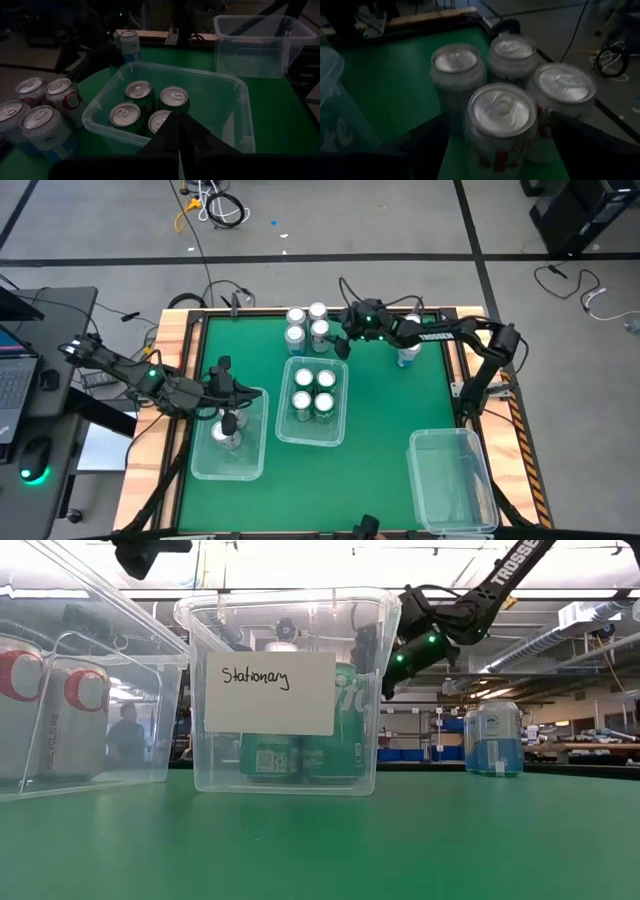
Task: Sort soda cans
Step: Put the silver soda can into the button left bin
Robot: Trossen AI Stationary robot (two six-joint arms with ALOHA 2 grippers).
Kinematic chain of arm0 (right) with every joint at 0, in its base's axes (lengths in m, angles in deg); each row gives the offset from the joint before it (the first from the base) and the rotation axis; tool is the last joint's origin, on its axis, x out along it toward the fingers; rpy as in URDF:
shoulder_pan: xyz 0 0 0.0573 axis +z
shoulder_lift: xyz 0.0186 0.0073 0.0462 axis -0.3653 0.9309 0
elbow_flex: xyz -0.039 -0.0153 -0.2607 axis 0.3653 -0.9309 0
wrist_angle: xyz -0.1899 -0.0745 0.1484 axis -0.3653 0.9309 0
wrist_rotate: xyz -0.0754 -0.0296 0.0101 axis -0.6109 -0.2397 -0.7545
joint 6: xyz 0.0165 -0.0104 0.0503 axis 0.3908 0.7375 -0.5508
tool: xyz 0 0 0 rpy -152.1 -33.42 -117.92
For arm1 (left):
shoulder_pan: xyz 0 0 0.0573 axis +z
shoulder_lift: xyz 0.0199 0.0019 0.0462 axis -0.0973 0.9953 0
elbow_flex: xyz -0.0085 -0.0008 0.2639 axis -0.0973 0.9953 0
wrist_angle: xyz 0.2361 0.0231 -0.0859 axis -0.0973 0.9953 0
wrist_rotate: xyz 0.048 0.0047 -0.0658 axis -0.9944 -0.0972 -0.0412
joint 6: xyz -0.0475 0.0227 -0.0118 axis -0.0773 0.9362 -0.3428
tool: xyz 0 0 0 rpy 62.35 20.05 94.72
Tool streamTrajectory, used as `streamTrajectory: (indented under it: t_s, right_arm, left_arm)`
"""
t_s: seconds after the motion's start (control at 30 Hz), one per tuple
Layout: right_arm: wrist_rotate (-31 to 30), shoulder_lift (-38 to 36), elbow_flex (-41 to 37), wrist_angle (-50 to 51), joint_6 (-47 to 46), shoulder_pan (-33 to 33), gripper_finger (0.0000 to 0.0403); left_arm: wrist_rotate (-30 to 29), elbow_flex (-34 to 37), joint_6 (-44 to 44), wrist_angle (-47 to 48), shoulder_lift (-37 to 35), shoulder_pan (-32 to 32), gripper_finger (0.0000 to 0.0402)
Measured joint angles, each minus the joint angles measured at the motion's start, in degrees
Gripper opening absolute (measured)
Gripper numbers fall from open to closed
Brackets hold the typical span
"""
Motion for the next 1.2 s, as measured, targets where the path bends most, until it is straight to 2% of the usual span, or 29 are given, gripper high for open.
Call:
streamTrajectory:
  t_s: [0.5,0.63,0.77,0.83,0.97,1.2]
  right_arm:
    - [0.66,7.88,0.2,-9.52,-1.89,0.49,0.032]
    - [0.69,8.41,0.22,-10.1,-2.07,0.55,0.0302]
    - [0.74,8.36,0.21,-10.45,-2.02,0.7,0.0266]
    - [0.9,8.35,0.38,-10.26,-2.06,0.69,0.0251]
    - [0.96,7.83,1.75,-7.57,-1.99,0.7,0.0251]
    - [0.82,1.93,5.27,0.63,-1.48,0.7,0.0251]
  left_arm:
    - [0.0,0.0,-0.01,0.74,0.0,0.0,0.0001]
    - [0.0,0.0,0.0,0.65,0.0,0.0,0.0001]
    - [-0.73,0.0,-0.1,0.44,0.0,0.0,0.0001]
    - [-0.88,0.0,-0.17,0.41,-0.02,0.0,0.0001]
    - [-0.94,0.0,-0.23,0.28,-0.02,0.0,0.0001]
    - [-1.05,-1.14,-0.28,1.56,-0.04,0.0,0.0001]
